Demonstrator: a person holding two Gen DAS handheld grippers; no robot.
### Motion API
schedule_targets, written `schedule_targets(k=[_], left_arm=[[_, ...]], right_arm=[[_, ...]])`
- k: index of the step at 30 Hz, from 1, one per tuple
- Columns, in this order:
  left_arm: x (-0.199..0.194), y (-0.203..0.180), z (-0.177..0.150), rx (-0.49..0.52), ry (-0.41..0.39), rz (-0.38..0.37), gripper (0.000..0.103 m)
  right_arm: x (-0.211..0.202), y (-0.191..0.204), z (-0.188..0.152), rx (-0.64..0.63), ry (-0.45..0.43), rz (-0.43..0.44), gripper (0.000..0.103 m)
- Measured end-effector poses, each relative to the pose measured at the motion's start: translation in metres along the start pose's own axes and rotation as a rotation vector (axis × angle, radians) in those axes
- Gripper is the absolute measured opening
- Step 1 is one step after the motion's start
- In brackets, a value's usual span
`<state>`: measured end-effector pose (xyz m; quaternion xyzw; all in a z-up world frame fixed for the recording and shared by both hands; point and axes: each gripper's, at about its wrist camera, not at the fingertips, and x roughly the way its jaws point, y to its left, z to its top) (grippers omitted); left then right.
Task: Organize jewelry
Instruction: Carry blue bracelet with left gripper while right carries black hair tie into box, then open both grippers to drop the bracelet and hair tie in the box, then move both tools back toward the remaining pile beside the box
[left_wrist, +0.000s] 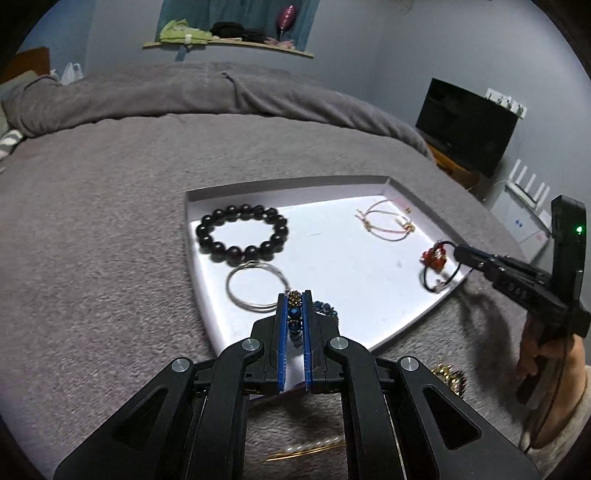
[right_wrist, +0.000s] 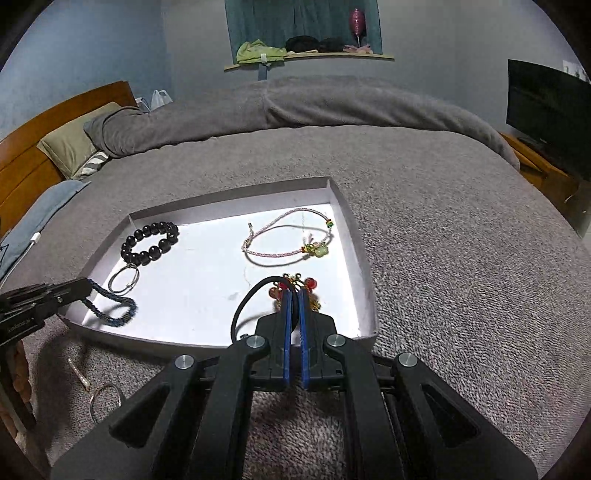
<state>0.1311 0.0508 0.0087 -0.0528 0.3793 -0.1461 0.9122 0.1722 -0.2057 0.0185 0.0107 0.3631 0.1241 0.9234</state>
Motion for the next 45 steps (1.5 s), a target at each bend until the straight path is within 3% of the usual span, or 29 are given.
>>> schedule_targets(k=[7, 14, 18, 20, 22, 25, 27, 29, 34, 40, 45], left_arm=[[0.0, 0.001, 0.0, 0.021, 0.004, 0.057, 0.008], [0.001, -0.001, 0.0, 0.025, 0.002, 0.06, 0.009], [-0.002, -0.002, 0.0, 0.026, -0.014, 0.067, 0.023], [-0.004, -0.002, 0.001, 0.024, -0.021, 0.062, 0.024], [-0.005, -0.003, 0.001, 0.022, -0.026, 0.061, 0.025], [-0.006, -0.003, 0.001, 0.02, -0.031, 0.064, 0.03], [-0.007, -0.003, 0.001, 0.019, -0.034, 0.068, 0.031], [-0.008, -0.004, 0.002, 0.018, -0.039, 0.071, 0.035], [-0.014, -0.01, 0.002, 0.031, -0.077, 0.104, 0.073], [-0.017, -0.011, 0.003, 0.035, -0.102, 0.164, 0.089], [-0.016, -0.009, 0.003, 0.043, -0.109, 0.218, 0.091]], right_arm=[[-0.002, -0.004, 0.0, -0.015, 0.002, -0.052, 0.004], [-0.001, -0.006, 0.0, -0.01, 0.005, -0.057, 0.005], [-0.002, -0.006, 0.0, -0.001, 0.006, -0.045, 0.009], [-0.004, -0.005, 0.0, 0.001, 0.002, -0.044, 0.024], [-0.006, -0.005, 0.0, 0.002, -0.005, -0.045, 0.032], [-0.011, -0.005, 0.001, 0.006, -0.018, -0.044, 0.036], [-0.012, -0.005, 0.002, 0.013, -0.025, -0.04, 0.044], [-0.015, -0.005, 0.002, 0.021, -0.043, -0.033, 0.062], [-0.025, -0.005, 0.004, 0.033, -0.094, -0.042, 0.095], [-0.029, -0.007, 0.006, 0.039, -0.127, -0.082, 0.098], [-0.026, -0.008, 0.005, 0.046, -0.115, -0.098, 0.098]])
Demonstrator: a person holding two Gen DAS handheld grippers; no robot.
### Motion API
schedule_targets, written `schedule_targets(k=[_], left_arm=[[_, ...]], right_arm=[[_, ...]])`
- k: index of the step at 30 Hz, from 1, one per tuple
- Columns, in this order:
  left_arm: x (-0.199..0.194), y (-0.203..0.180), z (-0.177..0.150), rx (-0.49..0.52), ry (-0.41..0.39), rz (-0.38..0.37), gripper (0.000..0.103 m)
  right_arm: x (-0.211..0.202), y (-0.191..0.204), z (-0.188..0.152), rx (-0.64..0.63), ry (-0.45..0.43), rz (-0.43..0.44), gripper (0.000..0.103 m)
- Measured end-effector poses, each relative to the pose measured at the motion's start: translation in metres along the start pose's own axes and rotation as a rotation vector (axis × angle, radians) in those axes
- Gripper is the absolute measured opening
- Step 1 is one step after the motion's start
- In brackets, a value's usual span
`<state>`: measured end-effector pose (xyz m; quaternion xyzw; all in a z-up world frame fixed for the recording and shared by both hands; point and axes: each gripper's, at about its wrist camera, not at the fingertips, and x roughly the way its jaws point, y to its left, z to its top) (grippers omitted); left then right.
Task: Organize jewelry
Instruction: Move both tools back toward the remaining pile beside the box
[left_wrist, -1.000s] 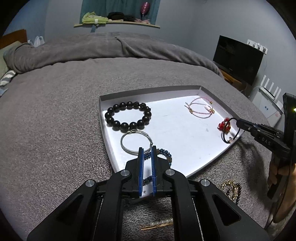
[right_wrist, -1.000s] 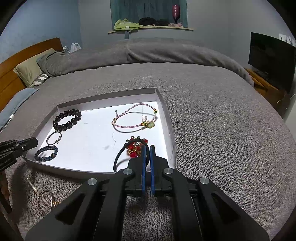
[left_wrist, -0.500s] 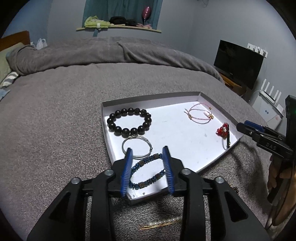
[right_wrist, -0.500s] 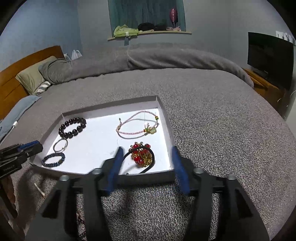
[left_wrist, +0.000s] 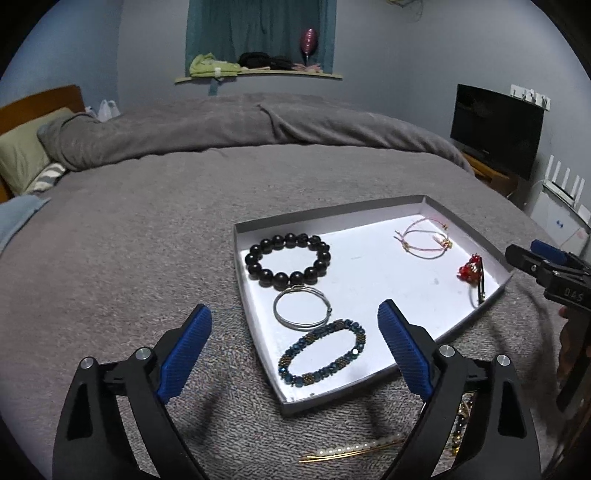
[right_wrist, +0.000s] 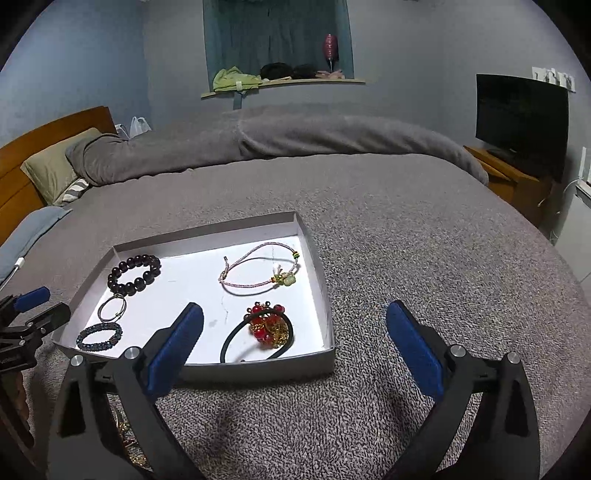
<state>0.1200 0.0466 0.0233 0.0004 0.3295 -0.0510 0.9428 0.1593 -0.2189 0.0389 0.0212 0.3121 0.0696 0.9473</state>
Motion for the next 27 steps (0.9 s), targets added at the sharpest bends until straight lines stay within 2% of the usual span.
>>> schedule_targets(k=[16, 27], left_arm=[[-0.018, -0.008, 0.0, 0.024, -0.017, 0.068, 0.093], [-0.048, -0.009, -0.011, 0.017, -0.035, 0.095, 0.094]], right_arm=[[-0.011, 0.007, -0.007, -0.025, -0.023, -0.025, 0.098], [-0.043, 0.019, -0.022, -0.07, -0.069, 0.021, 0.098]])
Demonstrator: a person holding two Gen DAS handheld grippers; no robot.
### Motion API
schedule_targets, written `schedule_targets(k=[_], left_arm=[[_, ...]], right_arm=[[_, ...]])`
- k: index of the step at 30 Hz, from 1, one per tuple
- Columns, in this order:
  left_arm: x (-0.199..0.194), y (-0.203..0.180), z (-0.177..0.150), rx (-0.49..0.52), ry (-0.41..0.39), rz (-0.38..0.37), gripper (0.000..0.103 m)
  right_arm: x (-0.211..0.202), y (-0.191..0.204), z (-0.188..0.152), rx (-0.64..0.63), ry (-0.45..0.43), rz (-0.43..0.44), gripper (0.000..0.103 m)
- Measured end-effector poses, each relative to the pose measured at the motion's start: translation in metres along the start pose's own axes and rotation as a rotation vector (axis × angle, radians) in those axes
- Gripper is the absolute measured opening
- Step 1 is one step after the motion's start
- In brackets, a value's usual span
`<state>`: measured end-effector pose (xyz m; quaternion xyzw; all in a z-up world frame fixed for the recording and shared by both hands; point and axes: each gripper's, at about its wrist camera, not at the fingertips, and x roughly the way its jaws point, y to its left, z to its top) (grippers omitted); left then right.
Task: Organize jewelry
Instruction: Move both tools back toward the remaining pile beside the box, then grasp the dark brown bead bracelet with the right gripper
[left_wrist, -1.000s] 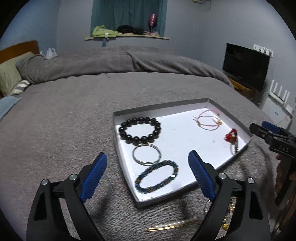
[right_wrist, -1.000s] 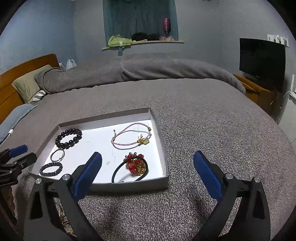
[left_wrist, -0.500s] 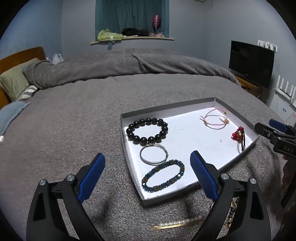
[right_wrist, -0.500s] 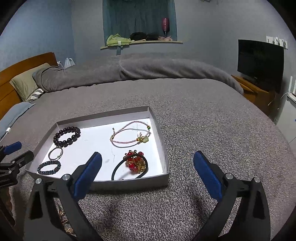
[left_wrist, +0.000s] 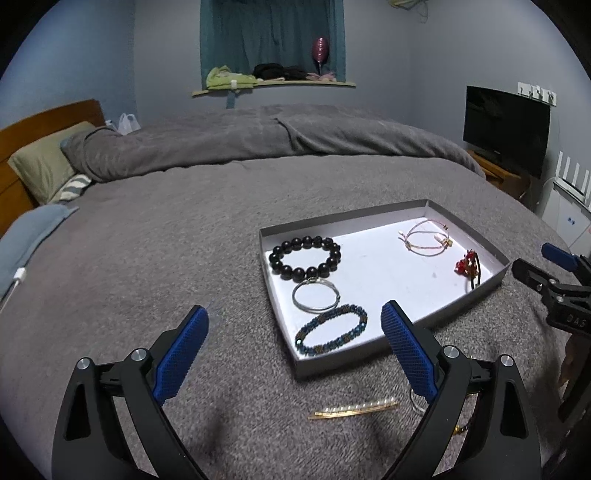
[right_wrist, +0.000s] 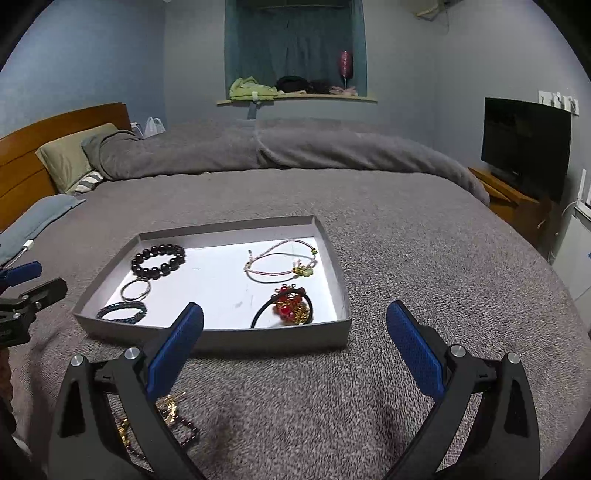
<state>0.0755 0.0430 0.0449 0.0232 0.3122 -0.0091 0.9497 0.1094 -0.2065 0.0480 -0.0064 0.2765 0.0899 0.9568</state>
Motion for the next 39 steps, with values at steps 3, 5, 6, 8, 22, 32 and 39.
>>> schedule_targets(k=[3, 5, 6, 8, 22, 32, 39], left_arm=[[-0.005, 0.002, -0.005, 0.002, 0.001, 0.007, 0.094], [-0.007, 0.004, -0.008, 0.004, 0.002, 0.011, 0.094], [-0.008, 0.005, -0.01, 0.004, 0.002, 0.013, 0.094], [-0.011, 0.008, -0.014, 0.0, -0.001, 0.016, 0.094], [-0.023, 0.026, -0.051, 0.001, 0.043, -0.021, 0.094], [-0.011, 0.006, -0.067, 0.072, 0.086, -0.065, 0.094], [-0.004, 0.0, -0.069, 0.087, 0.09, -0.076, 0.094]], right_arm=[[-0.008, 0.002, -0.003, -0.002, -0.014, 0.022, 0.098], [-0.011, 0.005, -0.005, -0.012, -0.015, 0.032, 0.098], [-0.012, 0.008, -0.007, -0.023, -0.011, 0.033, 0.098], [-0.012, 0.012, -0.009, -0.046, -0.003, 0.037, 0.098], [-0.014, 0.027, -0.042, -0.11, 0.081, 0.092, 0.098], [-0.013, 0.037, -0.074, -0.165, 0.169, 0.138, 0.098], [-0.012, 0.047, -0.077, -0.178, 0.178, 0.172, 0.093]])
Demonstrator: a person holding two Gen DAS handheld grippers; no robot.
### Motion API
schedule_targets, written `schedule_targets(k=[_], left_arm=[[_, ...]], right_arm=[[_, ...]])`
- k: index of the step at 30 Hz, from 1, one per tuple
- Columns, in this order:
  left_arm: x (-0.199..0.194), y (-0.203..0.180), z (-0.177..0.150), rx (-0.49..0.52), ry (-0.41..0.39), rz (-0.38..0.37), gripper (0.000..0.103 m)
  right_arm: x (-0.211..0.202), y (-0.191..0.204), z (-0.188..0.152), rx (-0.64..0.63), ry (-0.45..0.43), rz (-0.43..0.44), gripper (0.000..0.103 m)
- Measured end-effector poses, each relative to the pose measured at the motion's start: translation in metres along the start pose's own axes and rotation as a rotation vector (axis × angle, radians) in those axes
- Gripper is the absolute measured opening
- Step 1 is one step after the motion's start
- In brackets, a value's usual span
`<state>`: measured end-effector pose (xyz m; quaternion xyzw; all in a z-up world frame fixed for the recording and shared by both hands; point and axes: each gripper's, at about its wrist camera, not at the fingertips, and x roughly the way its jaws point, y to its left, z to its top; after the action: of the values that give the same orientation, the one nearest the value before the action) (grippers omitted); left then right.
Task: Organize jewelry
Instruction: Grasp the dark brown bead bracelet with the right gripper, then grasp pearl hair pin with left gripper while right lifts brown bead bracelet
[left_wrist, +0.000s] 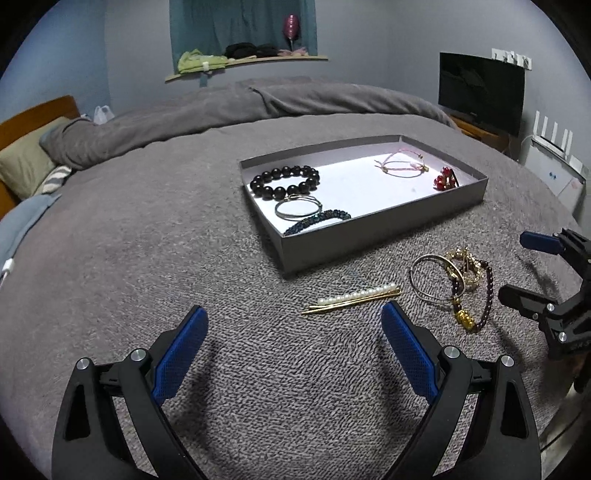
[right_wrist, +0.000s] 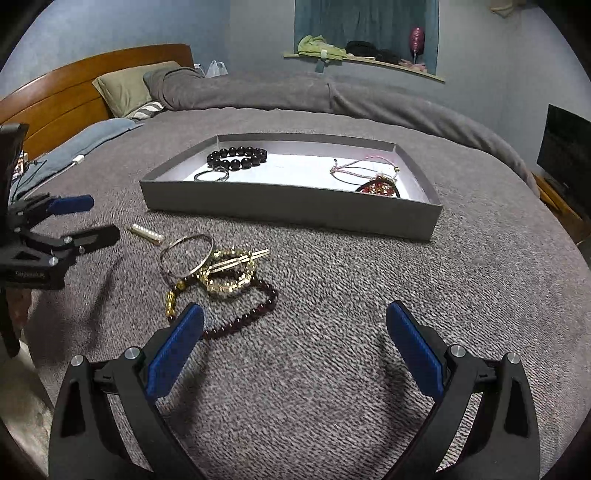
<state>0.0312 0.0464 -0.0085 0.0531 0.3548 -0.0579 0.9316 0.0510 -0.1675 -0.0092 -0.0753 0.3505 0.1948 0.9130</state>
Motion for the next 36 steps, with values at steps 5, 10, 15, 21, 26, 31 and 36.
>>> schedule_targets(k=[5, 10, 15, 21, 26, 31, 36], left_arm=[[0.006, -0.005, 0.0, 0.008, -0.002, -0.019, 0.094], [0.013, -0.007, 0.0, 0.017, 0.003, -0.033, 0.094], [0.019, -0.008, 0.0, -0.001, 0.015, -0.081, 0.094], [0.026, -0.014, 0.002, -0.062, 0.04, -0.116, 0.094], [0.026, -0.02, 0.003, -0.111, 0.028, -0.118, 0.093], [0.034, -0.026, 0.003, -0.095, 0.055, -0.092, 0.087], [0.036, -0.023, 0.003, -0.121, 0.05, -0.096, 0.079]], right_arm=[[0.007, 0.006, 0.003, -0.024, 0.026, -0.007, 0.064], [0.018, 0.013, 0.001, -0.057, 0.072, 0.003, 0.044], [0.018, 0.013, 0.003, -0.06, 0.076, 0.004, 0.008], [0.013, 0.0, 0.007, -0.031, 0.068, -0.011, 0.007], [0.009, -0.014, 0.01, -0.001, 0.053, -0.043, 0.007], [0.011, -0.019, 0.009, 0.008, 0.06, -0.04, 0.007], [0.01, -0.02, 0.01, 0.014, 0.059, -0.036, 0.007]])
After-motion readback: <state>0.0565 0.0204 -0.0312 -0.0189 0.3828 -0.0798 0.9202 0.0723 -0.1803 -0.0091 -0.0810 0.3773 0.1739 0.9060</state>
